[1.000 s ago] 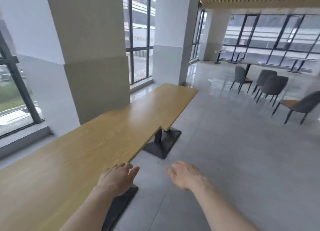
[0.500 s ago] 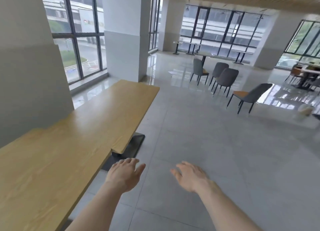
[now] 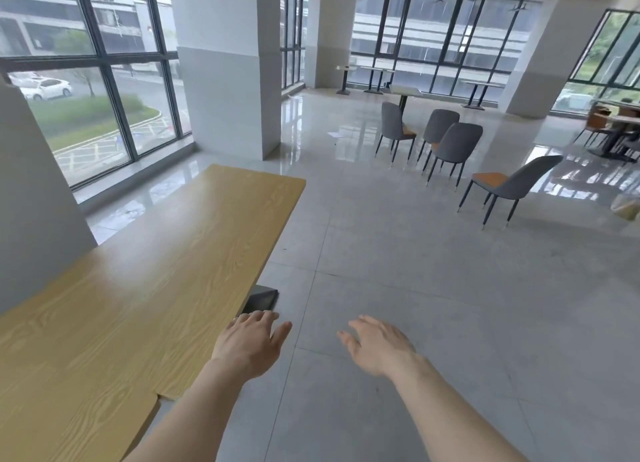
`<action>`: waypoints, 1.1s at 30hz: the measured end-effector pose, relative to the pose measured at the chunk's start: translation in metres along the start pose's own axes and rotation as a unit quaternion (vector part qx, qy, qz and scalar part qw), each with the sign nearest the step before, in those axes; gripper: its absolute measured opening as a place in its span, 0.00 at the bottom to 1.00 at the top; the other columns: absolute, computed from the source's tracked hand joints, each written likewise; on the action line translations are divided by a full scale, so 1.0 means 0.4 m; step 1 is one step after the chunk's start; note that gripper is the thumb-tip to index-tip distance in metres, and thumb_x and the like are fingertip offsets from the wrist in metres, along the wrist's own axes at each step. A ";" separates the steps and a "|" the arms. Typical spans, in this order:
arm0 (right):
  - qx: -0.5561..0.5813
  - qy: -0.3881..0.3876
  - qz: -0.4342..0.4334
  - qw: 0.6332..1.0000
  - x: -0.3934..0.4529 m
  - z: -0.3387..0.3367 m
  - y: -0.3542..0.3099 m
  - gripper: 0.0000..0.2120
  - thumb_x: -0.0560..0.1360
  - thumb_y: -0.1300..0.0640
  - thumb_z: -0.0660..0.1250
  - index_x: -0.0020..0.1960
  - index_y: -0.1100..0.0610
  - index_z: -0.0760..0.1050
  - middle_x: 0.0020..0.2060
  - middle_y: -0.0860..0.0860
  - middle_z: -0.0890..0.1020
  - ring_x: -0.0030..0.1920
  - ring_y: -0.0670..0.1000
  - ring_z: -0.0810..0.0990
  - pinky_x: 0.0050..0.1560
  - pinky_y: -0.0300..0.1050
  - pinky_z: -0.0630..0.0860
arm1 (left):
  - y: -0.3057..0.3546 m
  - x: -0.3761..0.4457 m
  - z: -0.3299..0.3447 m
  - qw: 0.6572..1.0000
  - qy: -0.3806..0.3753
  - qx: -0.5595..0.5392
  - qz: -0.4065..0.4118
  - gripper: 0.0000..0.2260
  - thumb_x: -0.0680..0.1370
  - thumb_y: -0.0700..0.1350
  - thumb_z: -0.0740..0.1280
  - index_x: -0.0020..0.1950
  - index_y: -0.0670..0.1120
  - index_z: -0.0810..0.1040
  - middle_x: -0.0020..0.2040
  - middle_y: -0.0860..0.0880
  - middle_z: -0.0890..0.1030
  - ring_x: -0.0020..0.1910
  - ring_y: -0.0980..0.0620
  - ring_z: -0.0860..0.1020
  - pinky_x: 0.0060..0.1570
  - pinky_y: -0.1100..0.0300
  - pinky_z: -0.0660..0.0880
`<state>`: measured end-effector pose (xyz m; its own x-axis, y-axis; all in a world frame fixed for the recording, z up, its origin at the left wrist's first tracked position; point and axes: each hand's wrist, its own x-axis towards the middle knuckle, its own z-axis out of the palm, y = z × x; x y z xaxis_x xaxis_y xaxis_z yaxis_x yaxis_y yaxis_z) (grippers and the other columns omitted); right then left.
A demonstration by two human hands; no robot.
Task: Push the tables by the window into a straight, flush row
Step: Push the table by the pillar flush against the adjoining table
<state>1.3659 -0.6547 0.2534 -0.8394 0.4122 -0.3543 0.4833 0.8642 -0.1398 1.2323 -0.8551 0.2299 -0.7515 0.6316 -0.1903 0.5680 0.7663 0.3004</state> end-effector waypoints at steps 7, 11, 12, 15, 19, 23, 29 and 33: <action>-0.022 -0.022 -0.042 0.999 0.446 -0.155 0.075 0.29 0.84 0.39 0.50 0.74 0.58 0.70 0.72 0.56 0.73 0.72 0.59 0.70 0.70 0.52 0.67 | 0.007 0.368 -0.088 0.998 0.006 -0.024 -0.066 0.27 0.83 0.64 0.45 0.77 0.56 0.66 0.76 0.53 0.71 0.74 0.49 0.68 0.73 0.50 0.63; -0.042 -0.052 -0.074 0.995 0.642 -0.210 0.034 0.28 0.84 0.38 0.50 0.64 0.58 0.75 0.65 0.56 0.77 0.66 0.59 0.75 0.64 0.52 0.70 | -0.053 0.496 -0.113 0.992 0.010 -0.045 -0.121 0.27 0.83 0.65 0.45 0.78 0.54 0.66 0.77 0.52 0.70 0.75 0.48 0.67 0.73 0.50 0.62; -0.048 -0.058 -0.085 0.993 0.687 -0.217 0.012 0.28 0.84 0.38 0.49 0.64 0.59 0.75 0.65 0.56 0.77 0.66 0.59 0.75 0.64 0.52 0.70 | -0.076 0.517 -0.110 0.990 0.014 -0.050 -0.135 0.28 0.83 0.65 0.46 0.78 0.54 0.65 0.77 0.52 0.69 0.76 0.48 0.66 0.74 0.49 0.62; -0.068 -0.080 -0.127 0.986 0.827 -0.226 -0.071 0.28 0.84 0.38 0.49 0.64 0.59 0.74 0.64 0.56 0.77 0.66 0.59 0.75 0.64 0.53 0.70 | -0.163 0.580 -0.097 0.979 0.017 -0.074 -0.187 0.28 0.83 0.65 0.46 0.79 0.54 0.64 0.79 0.52 0.67 0.77 0.48 0.65 0.76 0.48 0.60; -0.099 -0.090 -0.205 0.969 1.002 -0.195 -0.212 0.28 0.84 0.39 0.49 0.68 0.59 0.72 0.67 0.55 0.75 0.69 0.58 0.73 0.67 0.53 0.69 | -0.288 0.629 -0.052 0.955 0.068 -0.111 -0.267 0.28 0.83 0.65 0.46 0.80 0.54 0.62 0.78 0.51 0.68 0.78 0.48 0.64 0.76 0.49 0.60; -0.118 -0.080 -0.309 0.940 1.130 -0.107 -0.376 0.28 0.85 0.41 0.49 0.77 0.59 0.63 0.76 0.55 0.67 0.76 0.57 0.64 0.74 0.53 0.64 | -0.398 0.641 0.031 0.914 0.140 -0.128 -0.358 0.27 0.83 0.63 0.46 0.80 0.54 0.60 0.80 0.52 0.63 0.81 0.50 0.57 0.79 0.52 0.55; -0.118 -0.051 -0.473 0.872 1.235 0.088 -0.545 0.32 0.85 0.42 0.48 0.82 0.58 0.51 0.82 0.53 0.54 0.82 0.52 0.49 0.81 0.49 0.50 | -0.461 0.620 0.200 0.846 0.196 -0.121 -0.480 0.27 0.84 0.61 0.45 0.81 0.53 0.59 0.82 0.52 0.59 0.82 0.51 0.51 0.81 0.53 0.45; -0.125 -0.026 -0.552 0.824 1.293 0.220 -0.575 0.34 0.84 0.39 0.46 0.83 0.57 0.50 0.83 0.53 0.52 0.83 0.51 0.46 0.81 0.47 0.43 | -0.469 0.634 0.315 0.823 0.220 -0.088 -0.516 0.27 0.83 0.60 0.48 0.81 0.51 0.62 0.81 0.50 0.63 0.82 0.49 0.56 0.80 0.51 0.46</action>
<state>0.8425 -0.6656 0.0208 -0.7192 -0.6714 -0.1790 -0.6389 0.7402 -0.2096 0.9774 -0.8238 0.0077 -0.8739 -0.4787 -0.0843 -0.4780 0.8148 0.3281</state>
